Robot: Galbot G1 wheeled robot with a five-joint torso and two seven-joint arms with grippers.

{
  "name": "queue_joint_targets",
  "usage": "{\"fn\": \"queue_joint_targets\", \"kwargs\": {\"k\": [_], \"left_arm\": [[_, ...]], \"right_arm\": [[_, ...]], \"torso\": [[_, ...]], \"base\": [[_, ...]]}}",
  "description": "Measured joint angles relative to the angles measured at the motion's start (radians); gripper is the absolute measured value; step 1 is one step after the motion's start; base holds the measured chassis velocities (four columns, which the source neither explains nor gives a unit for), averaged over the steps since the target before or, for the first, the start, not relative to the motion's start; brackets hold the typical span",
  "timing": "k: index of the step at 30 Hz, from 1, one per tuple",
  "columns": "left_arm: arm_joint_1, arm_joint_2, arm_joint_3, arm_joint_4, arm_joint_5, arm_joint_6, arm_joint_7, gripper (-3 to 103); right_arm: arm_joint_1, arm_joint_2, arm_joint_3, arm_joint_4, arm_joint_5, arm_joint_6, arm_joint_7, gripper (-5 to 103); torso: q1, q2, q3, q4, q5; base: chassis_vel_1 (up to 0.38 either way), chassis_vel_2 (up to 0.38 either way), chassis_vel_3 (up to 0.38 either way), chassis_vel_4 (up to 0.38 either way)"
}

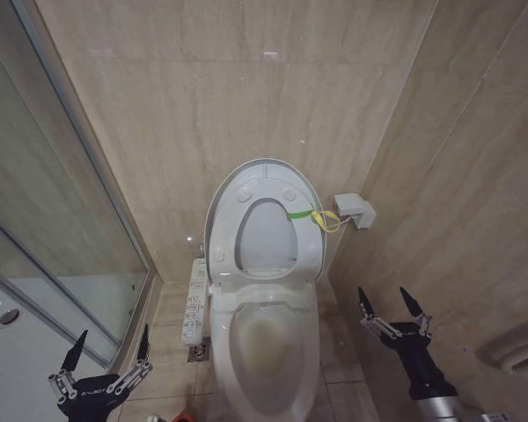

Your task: Open the toilet lid, clean the toilet bowl with a toilet brush, close the toilet lid, and flush.

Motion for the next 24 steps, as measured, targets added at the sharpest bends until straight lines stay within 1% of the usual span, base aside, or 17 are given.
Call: {"fn": "queue_joint_targets", "kwargs": {"k": [16, 19, 23, 24], "left_arm": [[0.0, 0.0, 0.0, 0.0, 0.0, 0.0, 0.0, 100], [0.0, 0.0, 0.0, 0.0, 0.0, 0.0, 0.0, 100], [0.0, 0.0, 0.0, 0.0, 0.0, 0.0, 0.0, 100], [0.0, 0.0, 0.0, 0.0, 0.0, 0.0, 0.0, 100]], "right_arm": [[0.0, 0.0, 0.0, 0.0, 0.0, 0.0, 0.0, 100], [0.0, 0.0, 0.0, 0.0, 0.0, 0.0, 0.0, 100], [0.0, 0.0, 0.0, 0.0, 0.0, 0.0, 0.0, 100], [0.0, 0.0, 0.0, 0.0, 0.0, 0.0, 0.0, 100]], "torso": [[-0.001, -0.001, -0.001, 0.0, 0.0], [-0.004, -0.008, -0.004, 0.0, 0.0], [-0.015, -0.032, -0.017, 0.0, 0.0], [-0.015, -0.032, -0.017, 0.0, 0.0]], "base": [[0.0, 0.0, 0.0, 0.0], [0.0, 0.0, 0.0, 0.0], [0.0, 0.0, 0.0, 0.0], [0.0, 0.0, 0.0, 0.0]]}}
